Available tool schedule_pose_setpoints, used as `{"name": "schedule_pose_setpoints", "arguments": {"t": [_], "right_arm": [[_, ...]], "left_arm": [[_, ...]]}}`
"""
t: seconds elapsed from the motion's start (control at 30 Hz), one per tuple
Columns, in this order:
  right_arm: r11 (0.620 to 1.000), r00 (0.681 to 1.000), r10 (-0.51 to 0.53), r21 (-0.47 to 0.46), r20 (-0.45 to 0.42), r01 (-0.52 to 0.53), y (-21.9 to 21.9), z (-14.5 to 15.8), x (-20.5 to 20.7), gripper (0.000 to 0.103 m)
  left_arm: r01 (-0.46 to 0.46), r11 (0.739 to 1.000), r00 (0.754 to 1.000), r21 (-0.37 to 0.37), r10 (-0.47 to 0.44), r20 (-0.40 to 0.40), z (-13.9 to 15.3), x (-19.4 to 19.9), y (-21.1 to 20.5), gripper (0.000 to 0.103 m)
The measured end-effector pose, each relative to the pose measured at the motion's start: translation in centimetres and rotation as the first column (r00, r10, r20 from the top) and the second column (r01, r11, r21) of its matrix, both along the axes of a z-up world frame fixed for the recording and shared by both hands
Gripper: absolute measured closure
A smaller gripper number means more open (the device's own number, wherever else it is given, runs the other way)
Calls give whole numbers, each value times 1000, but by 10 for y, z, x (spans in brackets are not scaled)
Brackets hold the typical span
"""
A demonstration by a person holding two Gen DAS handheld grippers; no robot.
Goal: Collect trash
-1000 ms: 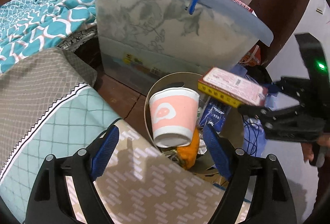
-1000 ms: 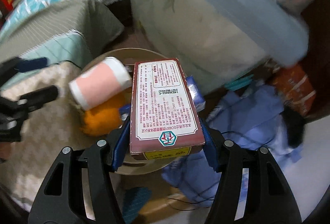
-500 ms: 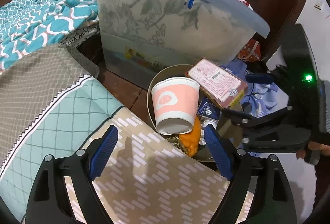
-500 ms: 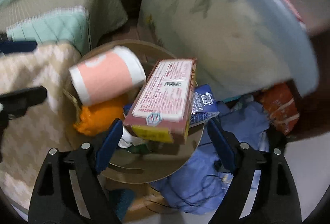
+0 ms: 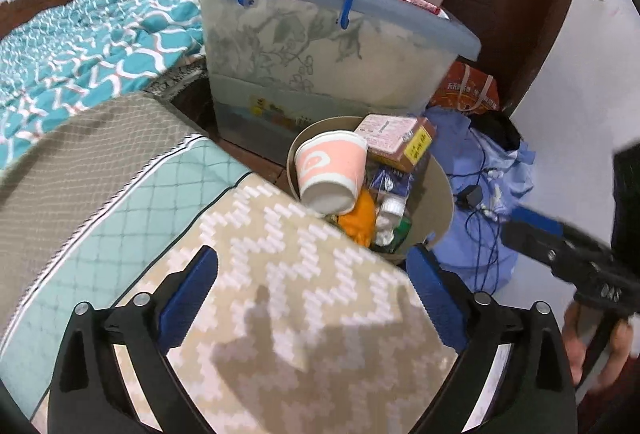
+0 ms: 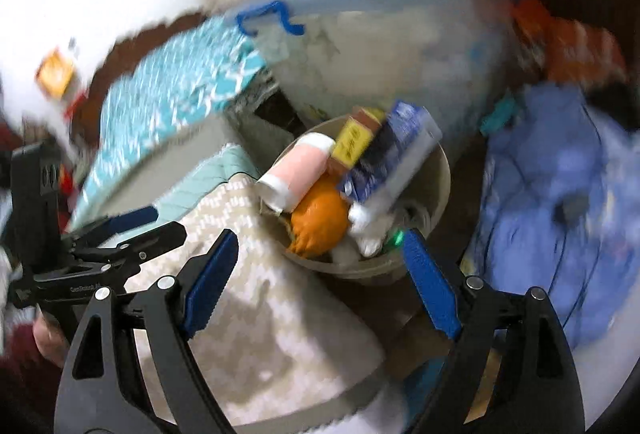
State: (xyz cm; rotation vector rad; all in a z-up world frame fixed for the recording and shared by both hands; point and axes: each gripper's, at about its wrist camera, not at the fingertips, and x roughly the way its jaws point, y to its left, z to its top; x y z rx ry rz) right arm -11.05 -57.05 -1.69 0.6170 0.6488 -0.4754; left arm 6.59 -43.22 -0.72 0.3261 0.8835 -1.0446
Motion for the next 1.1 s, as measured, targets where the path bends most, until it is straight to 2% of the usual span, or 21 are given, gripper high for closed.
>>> {"name": "schedule_pose_setpoints", "arguments": {"t": [0.07,0.1,0.2,0.33,0.47,0.63,0.77,1.1], "right_arm": [[994,994,-102,-30,28,102,28,-6,-22,13],[992,992,-119,-35,36,121,34,-8,-27,9],[988,988,-150,-42,38,152,61,-12,-37,6],[987,989,-146,-64,7,146,87,-8,-34,4],[976,986,-166,-146,-13,162,113,9,-28,3],[971,986,-168,-172,4,166,138,22,-26,3],[961,981,-193,-202,1,189,153,33,-27,3],[930,979,-204,-312,3,195,191,58,-30,3]], "left_arm": [[-3,1000,999,11,3,39,4,-13,11,9],[-5,1000,998,16,4,56,5,-17,16,9],[-18,999,991,37,13,136,11,-37,36,9],[-52,998,981,47,42,191,17,-52,63,9],[-142,988,953,64,119,279,20,-57,96,9],[-229,973,914,34,203,352,31,-56,139,8],[-260,965,896,-16,247,369,45,-58,168,8],[-285,957,879,-54,283,384,60,-71,200,8]]}}
